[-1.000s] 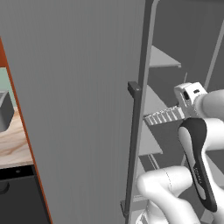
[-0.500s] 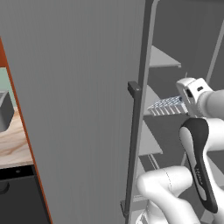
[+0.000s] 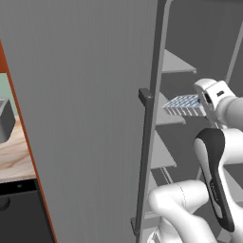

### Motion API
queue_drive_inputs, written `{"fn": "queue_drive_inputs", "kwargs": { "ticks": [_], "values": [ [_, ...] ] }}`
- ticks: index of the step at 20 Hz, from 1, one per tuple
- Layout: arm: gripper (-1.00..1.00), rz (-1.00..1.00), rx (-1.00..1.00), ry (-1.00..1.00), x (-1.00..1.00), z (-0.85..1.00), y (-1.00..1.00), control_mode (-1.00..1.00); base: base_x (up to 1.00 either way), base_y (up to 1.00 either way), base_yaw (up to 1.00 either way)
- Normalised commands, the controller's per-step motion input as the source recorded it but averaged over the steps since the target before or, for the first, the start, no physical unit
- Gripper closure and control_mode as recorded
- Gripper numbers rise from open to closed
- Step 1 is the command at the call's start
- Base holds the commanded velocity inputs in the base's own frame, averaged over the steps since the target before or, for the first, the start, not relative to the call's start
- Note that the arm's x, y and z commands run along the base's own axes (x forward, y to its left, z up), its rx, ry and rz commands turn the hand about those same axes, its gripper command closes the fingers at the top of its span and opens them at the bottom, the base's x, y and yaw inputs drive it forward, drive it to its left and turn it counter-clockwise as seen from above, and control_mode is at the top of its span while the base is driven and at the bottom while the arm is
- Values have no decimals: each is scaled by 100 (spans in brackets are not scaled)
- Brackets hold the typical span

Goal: The ice cube tray has been filled with water. Take the tray and place it in the freezer to make ice. Close the freezer door after placing the tray.

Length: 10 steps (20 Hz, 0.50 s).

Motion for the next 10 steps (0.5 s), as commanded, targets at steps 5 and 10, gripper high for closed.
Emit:
{"fn": "queue_drive_inputs", "kwargs": {
  "ticks": [5,10],
  "values": [
    [100,-1,0,-4,-16,1,0,-100,0,0,0],
    [100,0,0,0,-4,7,0,-100,0,0,0]
  ]
}}
